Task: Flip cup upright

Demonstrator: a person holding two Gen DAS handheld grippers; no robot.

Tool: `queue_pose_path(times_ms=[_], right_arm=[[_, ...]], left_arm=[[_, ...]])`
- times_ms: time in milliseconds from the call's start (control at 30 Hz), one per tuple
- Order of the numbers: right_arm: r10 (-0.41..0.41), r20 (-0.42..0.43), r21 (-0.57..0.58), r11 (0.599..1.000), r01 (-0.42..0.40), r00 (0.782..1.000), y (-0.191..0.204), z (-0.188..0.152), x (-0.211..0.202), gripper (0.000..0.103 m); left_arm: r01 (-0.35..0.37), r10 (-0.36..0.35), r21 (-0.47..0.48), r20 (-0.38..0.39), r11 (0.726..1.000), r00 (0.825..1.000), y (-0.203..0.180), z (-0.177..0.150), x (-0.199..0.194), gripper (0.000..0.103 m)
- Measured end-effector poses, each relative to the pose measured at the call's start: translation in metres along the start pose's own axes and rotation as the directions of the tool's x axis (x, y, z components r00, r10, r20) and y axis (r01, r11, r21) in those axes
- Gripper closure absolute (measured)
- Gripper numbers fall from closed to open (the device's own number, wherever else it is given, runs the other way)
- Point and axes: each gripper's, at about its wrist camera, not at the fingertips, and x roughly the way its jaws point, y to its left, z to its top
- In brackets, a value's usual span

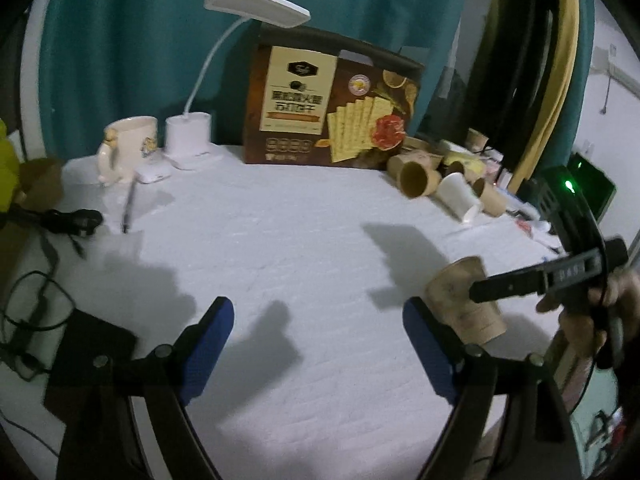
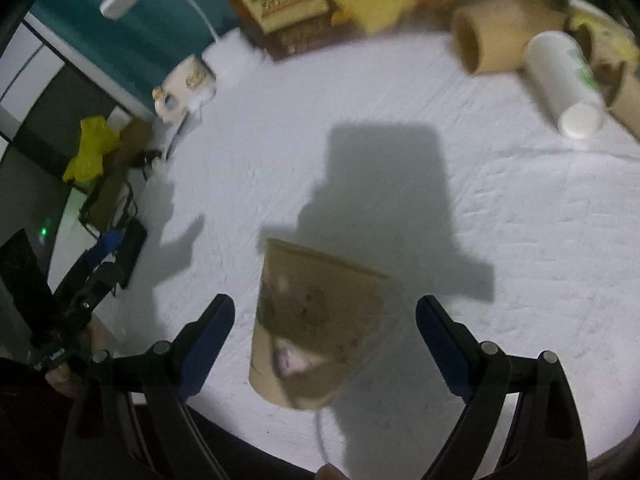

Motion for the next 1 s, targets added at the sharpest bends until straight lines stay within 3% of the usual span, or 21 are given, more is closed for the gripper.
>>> queue_pose_path(times_ms=[167, 233, 300, 400, 500, 600, 667, 733, 1000], right_arm=[[-0.006, -0.053, -0.003, 1.000, 0.006, 0.999, -0.001, 0.009, 0.017, 0.012], [-0.005, -0.066, -0.007, 1.000, 0.004, 0.998, -0.001, 0.011, 0.021, 0.029], [-0.001, -0.056, -0.013, 1.000, 0.001, 0.998, -0.001, 0.010, 0.017, 0.034], [-0.015, -0.008, -0.016, 1.000, 0.015, 1.000, 0.002, 0.012, 0.013, 0.035], [-0.081, 0.118, -0.032, 0.996, 0.085, 0.990, 0.007, 0.012, -0.001, 0.035], [-0.197, 0.279, -0.069, 0.972, 0.224, 0.940, 0.015, 0.007, -0.017, 0.035], [-0.258, 0.388, -0.073, 0.949, 0.308, 0.885, 0.017, -0.002, -0.026, 0.035], [-0.322, 0.484, -0.070, 0.913, 0.403, 0.814, 0.019, -0.015, -0.028, 0.035], [-0.406, 0.619, -0.035, 0.841, 0.540, 0.672, 0.030, -0.049, -0.015, 0.035]], left_arm=[[0.007, -0.008, -0.009, -0.021, 1.000, 1.000, 0.010, -0.011, -0.002, 0.016], [0.020, -0.021, -0.026, -0.026, 0.999, 0.999, 0.014, -0.014, -0.003, 0.016], [0.026, -0.027, -0.036, -0.031, 0.999, 0.999, 0.015, -0.016, -0.003, 0.016], [0.030, -0.032, -0.042, -0.032, 0.999, 0.999, 0.016, -0.015, -0.002, 0.016], [0.036, -0.037, -0.042, -0.025, 0.998, 0.999, 0.015, -0.015, -0.004, 0.016], [0.048, -0.049, -0.042, -0.017, 0.998, 0.999, 0.011, -0.013, -0.006, 0.016], [0.048, -0.049, -0.042, -0.012, 0.998, 0.999, 0.007, -0.012, -0.007, 0.016], [0.046, -0.046, -0.044, -0.011, 0.998, 0.999, 0.006, -0.011, -0.007, 0.016], [0.026, -0.027, -0.048, -0.025, 0.999, 0.999, 0.000, -0.011, -0.004, 0.016]])
